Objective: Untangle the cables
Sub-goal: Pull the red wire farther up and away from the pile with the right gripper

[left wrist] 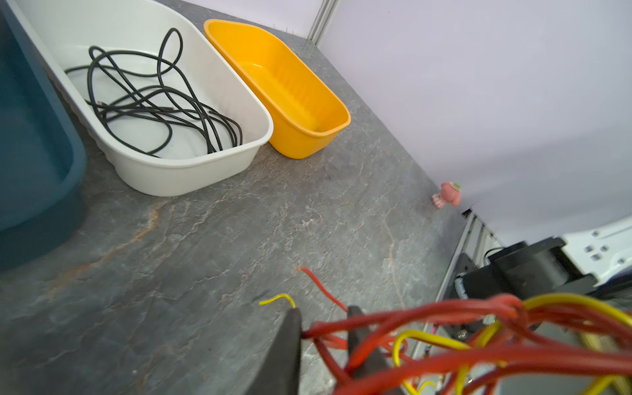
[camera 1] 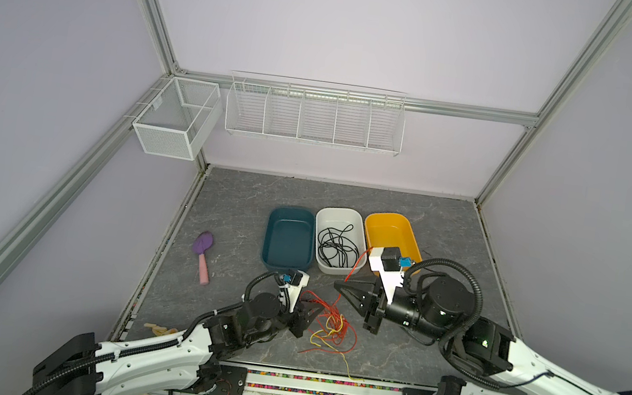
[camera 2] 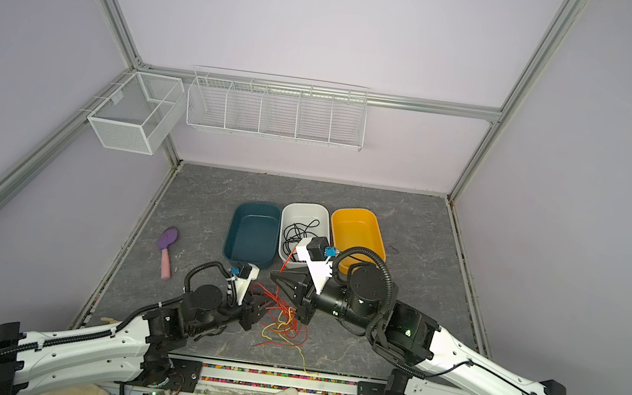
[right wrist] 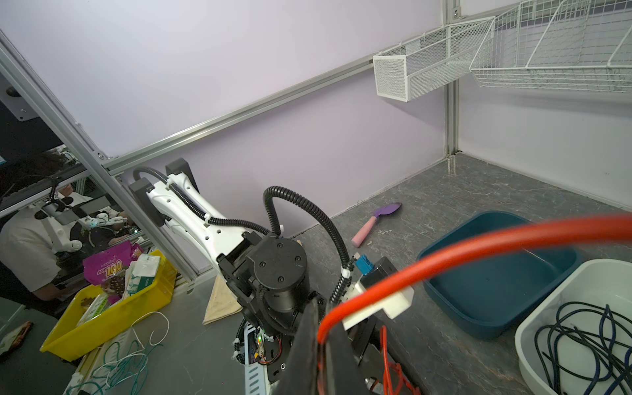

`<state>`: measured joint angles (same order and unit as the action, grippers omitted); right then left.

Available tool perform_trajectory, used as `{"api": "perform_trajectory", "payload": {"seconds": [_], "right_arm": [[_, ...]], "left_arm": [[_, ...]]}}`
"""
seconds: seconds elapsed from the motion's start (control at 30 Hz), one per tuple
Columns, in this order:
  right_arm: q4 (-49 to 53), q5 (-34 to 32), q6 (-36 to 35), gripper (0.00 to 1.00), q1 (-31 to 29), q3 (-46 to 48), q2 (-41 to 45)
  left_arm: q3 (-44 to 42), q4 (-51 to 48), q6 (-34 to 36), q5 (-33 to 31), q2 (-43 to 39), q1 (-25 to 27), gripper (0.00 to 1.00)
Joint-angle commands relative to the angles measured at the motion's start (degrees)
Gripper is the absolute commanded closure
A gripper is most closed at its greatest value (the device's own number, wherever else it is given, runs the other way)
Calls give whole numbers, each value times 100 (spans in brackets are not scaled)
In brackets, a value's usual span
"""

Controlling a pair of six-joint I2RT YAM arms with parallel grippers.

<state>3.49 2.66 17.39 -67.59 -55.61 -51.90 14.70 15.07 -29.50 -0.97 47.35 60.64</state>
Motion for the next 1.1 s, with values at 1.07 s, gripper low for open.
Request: {"api": "perform_trajectory", "payload": {"seconds": [1.07], "right_arm": [[2399, -3141, -1307, 93, 267, -1931, 971]], "left_arm": [[17, -1366, -293, -732, 907, -27, 100]]}}
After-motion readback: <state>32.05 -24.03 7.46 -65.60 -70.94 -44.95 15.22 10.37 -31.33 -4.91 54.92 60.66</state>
